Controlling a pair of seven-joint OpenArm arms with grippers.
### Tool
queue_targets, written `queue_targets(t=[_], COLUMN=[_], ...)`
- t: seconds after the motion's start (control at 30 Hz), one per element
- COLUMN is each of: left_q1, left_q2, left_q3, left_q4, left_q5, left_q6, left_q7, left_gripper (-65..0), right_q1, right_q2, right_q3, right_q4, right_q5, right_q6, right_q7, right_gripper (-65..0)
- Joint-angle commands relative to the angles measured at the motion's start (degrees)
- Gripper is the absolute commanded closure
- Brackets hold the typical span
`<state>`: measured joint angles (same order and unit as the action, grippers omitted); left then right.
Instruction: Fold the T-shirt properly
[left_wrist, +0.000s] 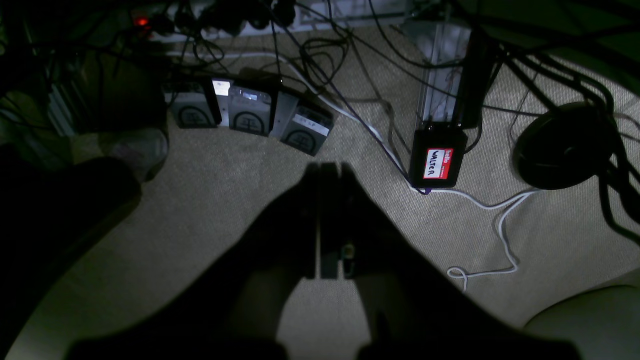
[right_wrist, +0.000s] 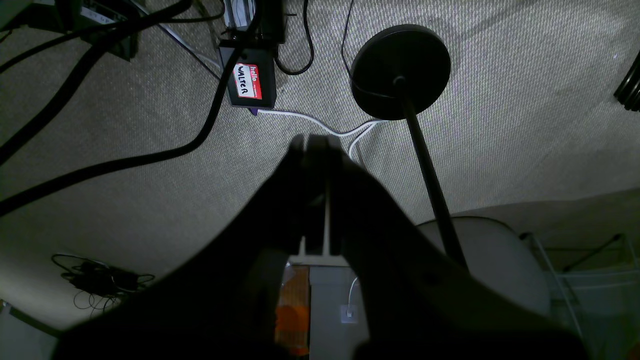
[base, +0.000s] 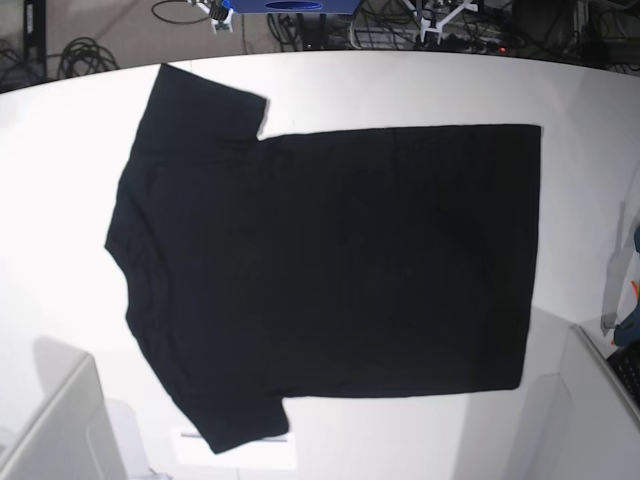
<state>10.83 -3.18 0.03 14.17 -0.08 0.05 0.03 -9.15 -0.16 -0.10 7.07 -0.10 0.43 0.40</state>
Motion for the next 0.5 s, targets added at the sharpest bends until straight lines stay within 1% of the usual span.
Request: queue_targets(t=[0.0,0.2,0.47], left_q1=[0.64,0.64,0.64], left_q2=[-0.12,1.2,1.11], left_q3=[-0.08,0.63,0.63], left_q4=[0.2,0.2,-0.06], left_q5=[0.12,0.65,0.3], left_q6=[0.25,0.25,0.25], left_q7=[-0.08,-0.16,-0.08], left_gripper=[0.0,0.0,0.0], right_q1=[-0.48,-0.48,-0.39], right_q2=[0.3,0.3,0.3], right_q3=[-0.03,-0.12,-0.12], right_q4=[0.09,0.09,0.09], right_q5=[-0.12,-0.12,-0.12], right_q6=[-0.47,-0.47,-0.47], right_q7=[-0.01,-0.36,-0.1], right_gripper=[0.0,0.0,0.0])
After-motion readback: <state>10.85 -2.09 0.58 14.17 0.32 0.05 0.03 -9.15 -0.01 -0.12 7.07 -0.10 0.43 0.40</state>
